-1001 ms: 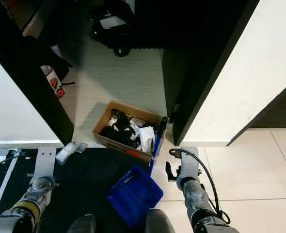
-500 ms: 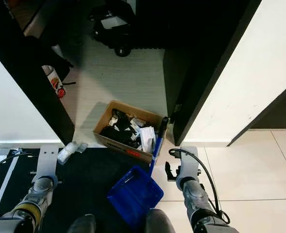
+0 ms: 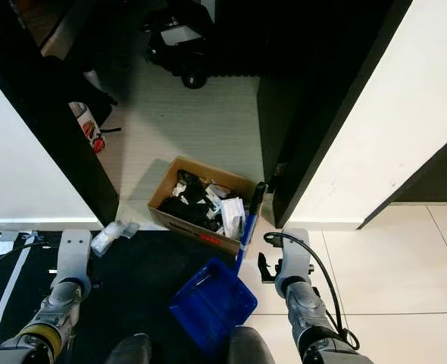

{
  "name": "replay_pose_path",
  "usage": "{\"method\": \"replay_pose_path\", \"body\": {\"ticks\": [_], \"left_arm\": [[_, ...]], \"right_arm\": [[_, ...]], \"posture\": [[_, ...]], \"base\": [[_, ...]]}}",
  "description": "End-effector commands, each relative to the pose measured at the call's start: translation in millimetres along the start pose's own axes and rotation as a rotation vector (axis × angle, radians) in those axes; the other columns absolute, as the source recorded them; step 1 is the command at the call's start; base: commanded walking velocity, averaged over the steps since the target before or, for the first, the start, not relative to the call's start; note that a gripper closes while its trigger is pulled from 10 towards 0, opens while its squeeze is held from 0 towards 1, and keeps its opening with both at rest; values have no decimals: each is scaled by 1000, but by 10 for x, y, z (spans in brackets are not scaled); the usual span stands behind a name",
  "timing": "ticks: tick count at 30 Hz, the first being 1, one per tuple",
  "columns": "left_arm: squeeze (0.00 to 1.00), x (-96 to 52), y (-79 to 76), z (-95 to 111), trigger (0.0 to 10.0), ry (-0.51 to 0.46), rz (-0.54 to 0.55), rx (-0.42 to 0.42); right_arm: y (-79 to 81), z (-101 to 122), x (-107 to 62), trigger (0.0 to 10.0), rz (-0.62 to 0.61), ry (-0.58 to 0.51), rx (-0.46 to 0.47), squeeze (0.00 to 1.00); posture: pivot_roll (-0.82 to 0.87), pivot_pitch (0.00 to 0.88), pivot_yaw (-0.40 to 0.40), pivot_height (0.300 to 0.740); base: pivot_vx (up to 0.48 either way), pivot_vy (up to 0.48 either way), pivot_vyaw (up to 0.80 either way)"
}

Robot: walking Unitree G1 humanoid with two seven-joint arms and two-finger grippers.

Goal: Sweep floor

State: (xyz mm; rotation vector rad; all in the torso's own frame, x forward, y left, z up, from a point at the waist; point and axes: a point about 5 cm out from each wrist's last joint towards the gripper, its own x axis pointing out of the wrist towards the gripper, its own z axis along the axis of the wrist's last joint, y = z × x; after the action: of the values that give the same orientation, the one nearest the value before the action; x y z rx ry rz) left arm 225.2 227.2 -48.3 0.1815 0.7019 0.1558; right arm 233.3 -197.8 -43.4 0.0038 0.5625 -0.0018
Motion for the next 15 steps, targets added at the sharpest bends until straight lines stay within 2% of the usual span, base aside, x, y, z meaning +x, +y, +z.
{"method": "replay_pose_path", "body": {"ticks": [1, 15], "left_arm": [[0, -16, -72, -30, 10000, -5, -38, -53], [0, -17, -72, -36, 10000, -3, -41, -56]], "right_arm": [[-7, -48, -16, 10000, -3, 22, 5, 0], [-13, -41, -14, 10000, -6, 21, 3, 0]], "posture": [[-12, 44, 3, 740], [-11, 43, 3, 740]], "base": [[0, 0, 0], [0, 0, 0]]}}
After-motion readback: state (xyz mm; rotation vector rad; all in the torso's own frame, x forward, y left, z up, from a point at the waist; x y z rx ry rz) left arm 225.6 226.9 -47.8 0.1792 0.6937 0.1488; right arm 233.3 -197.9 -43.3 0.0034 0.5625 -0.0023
